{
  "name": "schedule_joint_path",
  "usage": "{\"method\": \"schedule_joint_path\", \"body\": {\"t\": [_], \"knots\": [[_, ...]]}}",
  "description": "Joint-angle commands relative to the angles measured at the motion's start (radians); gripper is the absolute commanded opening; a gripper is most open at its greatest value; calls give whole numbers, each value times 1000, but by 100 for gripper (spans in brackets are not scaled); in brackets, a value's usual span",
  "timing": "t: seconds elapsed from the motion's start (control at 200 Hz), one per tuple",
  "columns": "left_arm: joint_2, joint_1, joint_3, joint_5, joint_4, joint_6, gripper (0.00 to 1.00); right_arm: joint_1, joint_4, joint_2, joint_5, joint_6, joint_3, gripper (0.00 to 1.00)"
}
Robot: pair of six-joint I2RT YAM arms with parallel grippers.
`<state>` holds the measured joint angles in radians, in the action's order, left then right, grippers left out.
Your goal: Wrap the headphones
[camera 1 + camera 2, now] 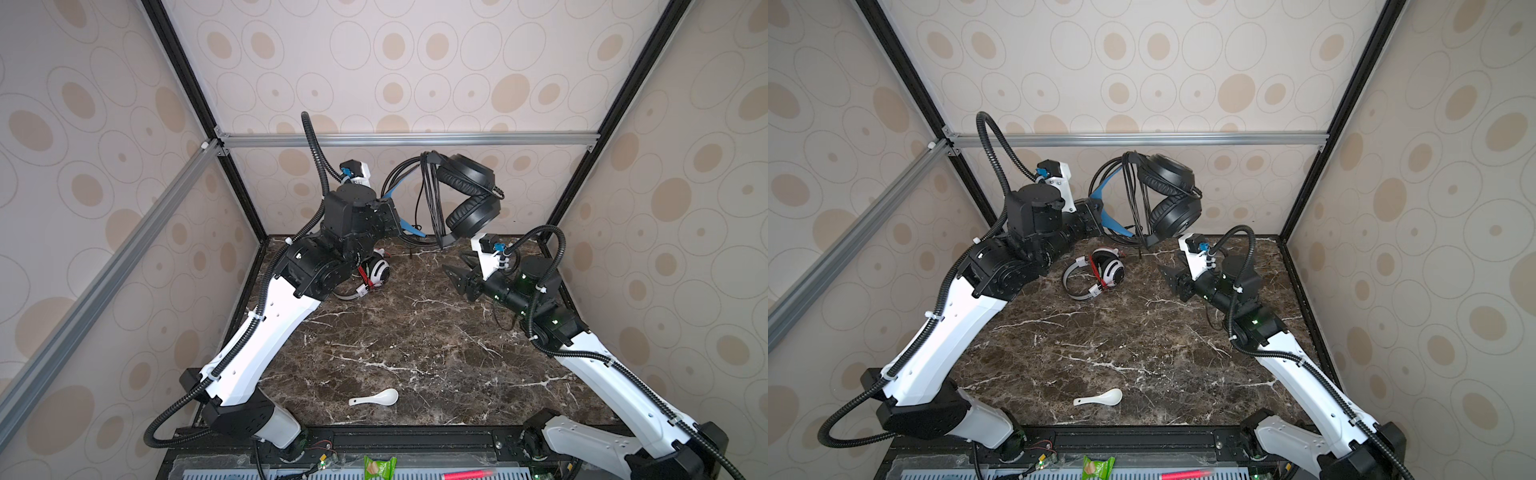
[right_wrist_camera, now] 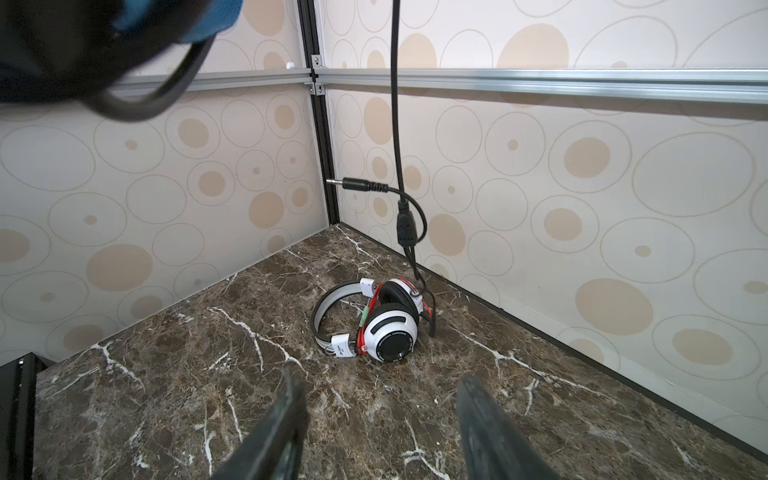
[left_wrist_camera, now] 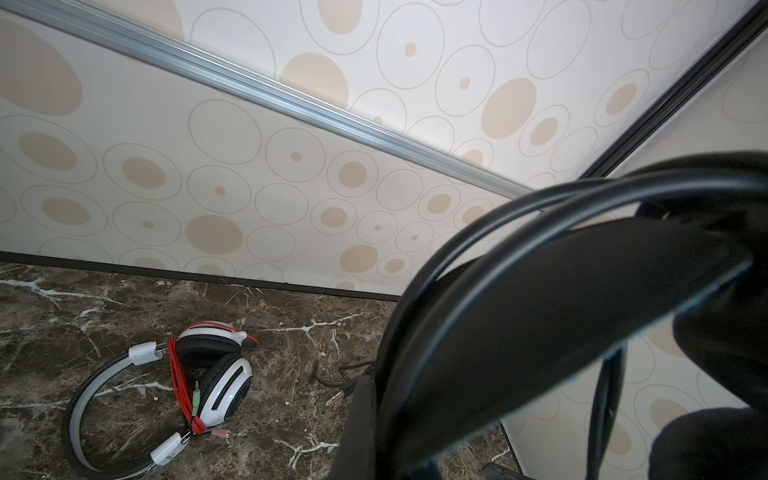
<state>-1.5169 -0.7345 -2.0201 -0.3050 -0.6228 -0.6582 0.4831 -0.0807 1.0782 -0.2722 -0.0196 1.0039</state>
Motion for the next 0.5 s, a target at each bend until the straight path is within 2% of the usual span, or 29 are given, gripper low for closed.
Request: {"method": "schedule_joint_path", "body": {"t": [0.0,0.235,0.495], "knots": [[6,5,-47,-6,71,-51,0,6,-87,36,4,10,-1,60],[4,6,-63,17,59,-27,0,8,-133,111,-92,44,70,59],[23,6,0,21,104,-74,0,54,-192,147,-86,90,89,60]]}}
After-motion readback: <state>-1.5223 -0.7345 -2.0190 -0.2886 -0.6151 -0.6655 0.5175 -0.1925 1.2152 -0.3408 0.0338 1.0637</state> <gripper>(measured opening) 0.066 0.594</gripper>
